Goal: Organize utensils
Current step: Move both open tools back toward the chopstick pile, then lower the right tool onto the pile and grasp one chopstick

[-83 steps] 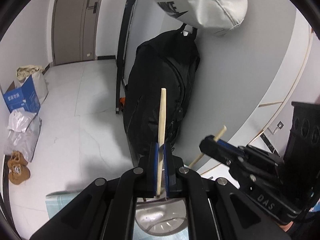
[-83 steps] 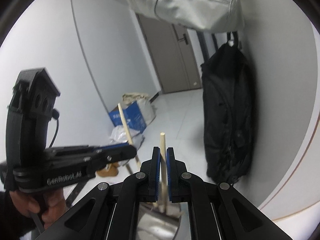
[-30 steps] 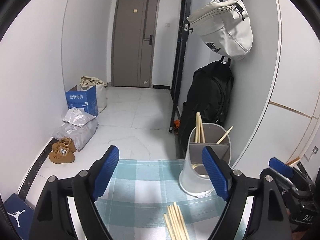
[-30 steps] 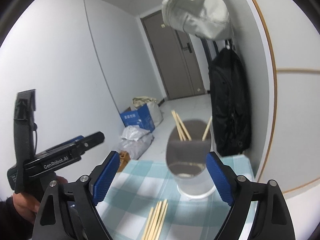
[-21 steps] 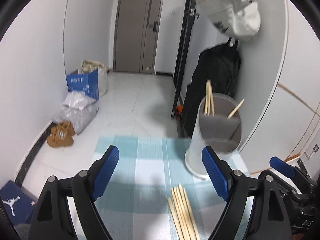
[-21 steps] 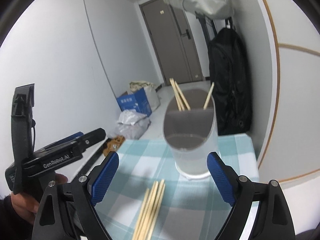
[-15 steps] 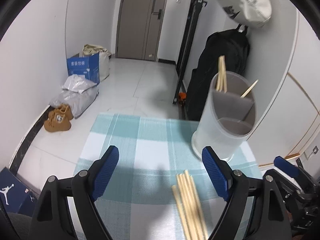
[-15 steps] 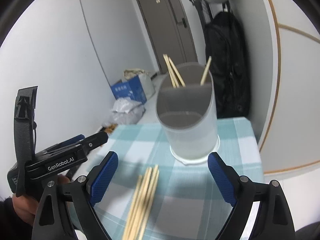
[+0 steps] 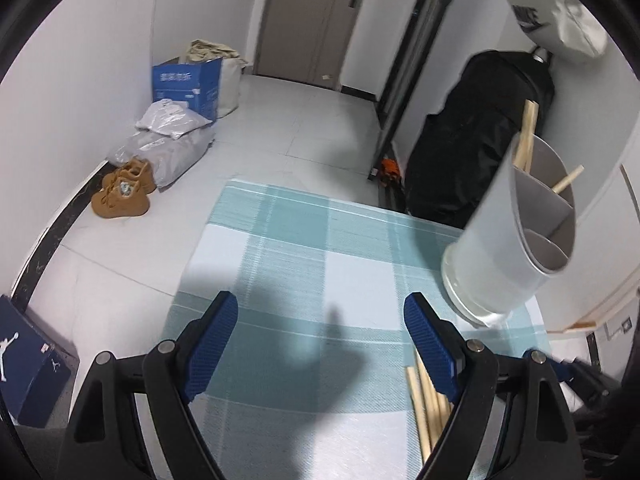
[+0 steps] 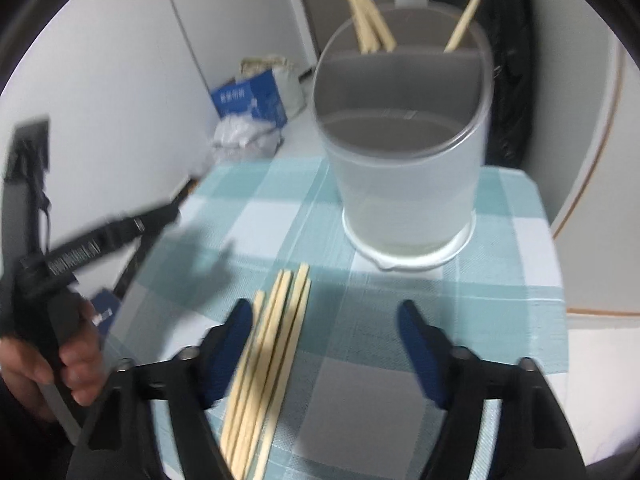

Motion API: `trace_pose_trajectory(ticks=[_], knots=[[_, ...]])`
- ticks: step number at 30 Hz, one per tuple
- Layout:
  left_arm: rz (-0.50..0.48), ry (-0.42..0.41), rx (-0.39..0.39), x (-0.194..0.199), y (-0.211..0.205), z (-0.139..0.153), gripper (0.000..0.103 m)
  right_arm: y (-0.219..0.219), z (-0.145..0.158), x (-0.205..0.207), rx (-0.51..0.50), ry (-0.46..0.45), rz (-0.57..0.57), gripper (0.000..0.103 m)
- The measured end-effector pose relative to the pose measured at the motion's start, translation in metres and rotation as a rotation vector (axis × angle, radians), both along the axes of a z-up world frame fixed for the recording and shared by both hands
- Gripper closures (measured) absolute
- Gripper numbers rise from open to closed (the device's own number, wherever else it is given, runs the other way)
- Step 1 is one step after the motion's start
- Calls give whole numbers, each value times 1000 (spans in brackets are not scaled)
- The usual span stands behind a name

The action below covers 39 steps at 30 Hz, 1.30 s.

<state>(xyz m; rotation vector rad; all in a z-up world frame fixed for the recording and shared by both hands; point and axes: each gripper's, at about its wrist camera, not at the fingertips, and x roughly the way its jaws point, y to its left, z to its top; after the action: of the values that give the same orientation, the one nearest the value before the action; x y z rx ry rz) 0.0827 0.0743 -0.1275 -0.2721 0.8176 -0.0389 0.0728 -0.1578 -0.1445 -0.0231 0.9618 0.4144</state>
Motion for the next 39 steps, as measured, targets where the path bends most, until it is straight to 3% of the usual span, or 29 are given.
trace_pose_trajectory(ticks=[1, 2, 4, 15, 23, 30, 39], knots=[[2, 2, -11, 0, 2, 0, 21, 4, -6, 3, -24, 24, 6, 44], [3, 8, -21, 2, 5, -1, 21, 8, -11, 7, -33, 46, 16, 56], [1, 17, -40, 3, 8, -3, 21, 14, -17, 11, -35, 76, 43, 68], [24, 34, -74, 8, 20, -3, 21, 34, -31, 16, -185, 113, 80, 75], [31, 39, -74, 9, 23, -3, 21, 37, -26, 19, -226, 141, 79, 83], [47, 76, -101, 11, 32, -8, 21, 55, -28, 24, -292, 156, 99, 84], [24, 94, -72, 12, 25, -12, 21, 56, -28, 40, -274, 176, 20, 88]])
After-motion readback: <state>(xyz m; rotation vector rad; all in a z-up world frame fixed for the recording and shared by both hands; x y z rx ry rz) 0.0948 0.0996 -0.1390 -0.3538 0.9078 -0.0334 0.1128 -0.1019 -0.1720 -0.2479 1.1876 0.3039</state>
